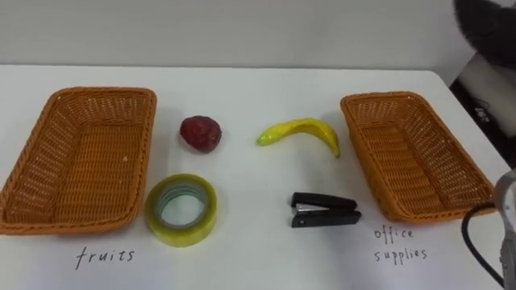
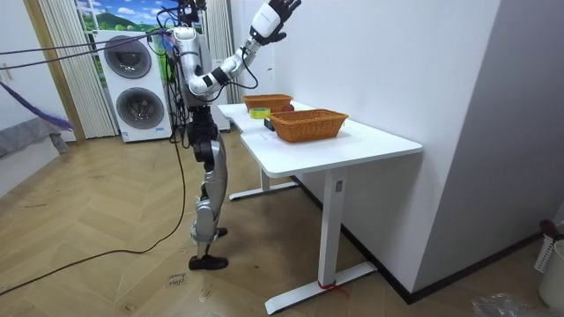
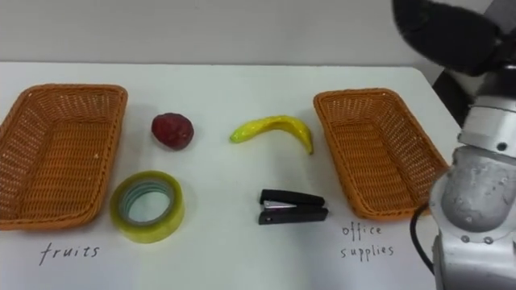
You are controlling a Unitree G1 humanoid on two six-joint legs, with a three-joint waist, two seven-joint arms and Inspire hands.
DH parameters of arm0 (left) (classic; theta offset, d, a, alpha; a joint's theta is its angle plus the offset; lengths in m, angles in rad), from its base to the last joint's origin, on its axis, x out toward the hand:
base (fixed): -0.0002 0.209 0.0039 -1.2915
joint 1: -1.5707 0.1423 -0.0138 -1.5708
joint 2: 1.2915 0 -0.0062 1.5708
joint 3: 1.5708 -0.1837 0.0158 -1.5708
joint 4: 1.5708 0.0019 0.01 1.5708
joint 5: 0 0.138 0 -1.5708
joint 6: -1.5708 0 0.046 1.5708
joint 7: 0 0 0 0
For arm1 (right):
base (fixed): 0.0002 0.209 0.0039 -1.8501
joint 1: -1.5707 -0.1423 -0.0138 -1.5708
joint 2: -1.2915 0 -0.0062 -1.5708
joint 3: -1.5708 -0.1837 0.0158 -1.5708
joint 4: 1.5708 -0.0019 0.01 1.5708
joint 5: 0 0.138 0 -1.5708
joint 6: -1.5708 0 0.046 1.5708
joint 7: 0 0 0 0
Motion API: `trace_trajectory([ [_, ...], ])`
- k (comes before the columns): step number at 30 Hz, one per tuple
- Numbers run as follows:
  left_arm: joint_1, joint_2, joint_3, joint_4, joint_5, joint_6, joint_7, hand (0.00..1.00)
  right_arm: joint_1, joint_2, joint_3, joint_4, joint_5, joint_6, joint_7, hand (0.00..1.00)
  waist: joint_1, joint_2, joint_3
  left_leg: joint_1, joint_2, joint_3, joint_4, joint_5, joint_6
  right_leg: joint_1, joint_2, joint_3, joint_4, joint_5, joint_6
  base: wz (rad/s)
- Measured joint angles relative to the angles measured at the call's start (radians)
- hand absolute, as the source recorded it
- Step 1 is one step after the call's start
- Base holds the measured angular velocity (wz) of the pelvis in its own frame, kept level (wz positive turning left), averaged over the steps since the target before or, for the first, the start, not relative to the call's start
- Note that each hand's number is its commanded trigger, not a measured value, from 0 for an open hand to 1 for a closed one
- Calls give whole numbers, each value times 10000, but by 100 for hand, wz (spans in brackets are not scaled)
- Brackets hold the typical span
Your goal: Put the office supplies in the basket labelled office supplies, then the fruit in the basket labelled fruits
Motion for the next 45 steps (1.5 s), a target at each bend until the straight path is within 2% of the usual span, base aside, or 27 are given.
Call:
trace_trajectory([
  [4, 90, 17, 11, -339, 5, 8, -185, 0, 19, -317, 71, 114, -35, 202, 1093, 0, 78, -77, 16, -20, -1, -56, 19, 0, 0, 22, -1, -56, -2, 2, -3, 4],
  [6, 106, 34, 20, -417, 5, 6, -222, 0, 29, -445, 205, 201, -86, 258, 1547, 0, 172, -150, -11, -22, 0, -49, 0, 1, -1, -5, 4, -42, -1, 5, -8, -2],
  [8, 65, 58, 19, -418, 6, 6, -226, 0, 106, -494, 363, 327, -136, 317, 2056, 0, 176, -233, -40, -23, -1, -50, 0, 1, -1, -5, 4, -35, -2, 5, -9, 0],
  [12, 5, 156, 19, -429, 4, 8, -329, 0, 242, -496, 603, 448, -133, 698, 3220, 0, 213, -402, -38, -28, -7, -53, 1, 1, -1, -7, 1, -11, -6, 8, -10, 0],
  [18, 6, 172, 22, -489, 5, 82, -418, 0, 242, -496, 690, 471, -300, 757, 4306, 0, 224, -410, -31, -15, -13, -52, 0, 1, -2, 51, 4, 41, -93, 15, -14, 0],
  [21, -1, 178, -15, -482, 3, 154, -455, 0, 237, -500, 711, 512, -510, 909, 4774, 0, 266, -402, -22, 4, -8, -54, -11, 4, -6, 97, 18, 49, -156, 31, -28, 0],
  [23, -21, 201, -83, -467, 4, 159, -463, 0, 232, -508, 744, 778, -779, 919, 5086, 0, 343, -416, 43, 92, -7, -67, -45, 4, -7, 156, 21, 46, -159, 31, -28, -2],
  [26, -109, 237, -83, -472, 3, 168, -462, 0, 231, -540, 837, 1110, -803, 1133, 5631, 0, 470, -434, 75, 85, -14, -109, -53, 4, -7, 152, 16, 14, -158, 32, -27, 3],
  [32, -143, 475, -264, -684, 0, 218, -526, 0, 231, -560, 1477, 1637, -1011, 1469, 6788, 0, 466, -472, 71, -43, -32, -250, -21, 4, -7, 114, 12, -22, -163, 33, -25, 7],
  [35, -134, 502, -264, -696, -1, 305, -578, 0, 232, -560, 1489, 1661, -1456, 1761, 7406, 0, 467, -504, 50, -76, -35, -276, -24, 5, -6, 82, 11, -18, -164, 33, -25, 0],
  [39, -165, 501, -255, -701, 1, 380, -613, 0, 234, -561, 1487, 1679, -1858, 1936, 8100, 0, 462, -560, 10, -49, -40, -326, -25, 5, -6, 86, 15, -11, -174, 34, -25, 1],
  [45, -311, 500, -259, -474, -1, 400, -638, 0, 236, -560, 1489, 1680, -1956, 2250, 9244, 0, 569, -565, 24, -33, -46, -371, -19, 5, -6, 167, 15, -26, -184, 34, -24, 3],
])
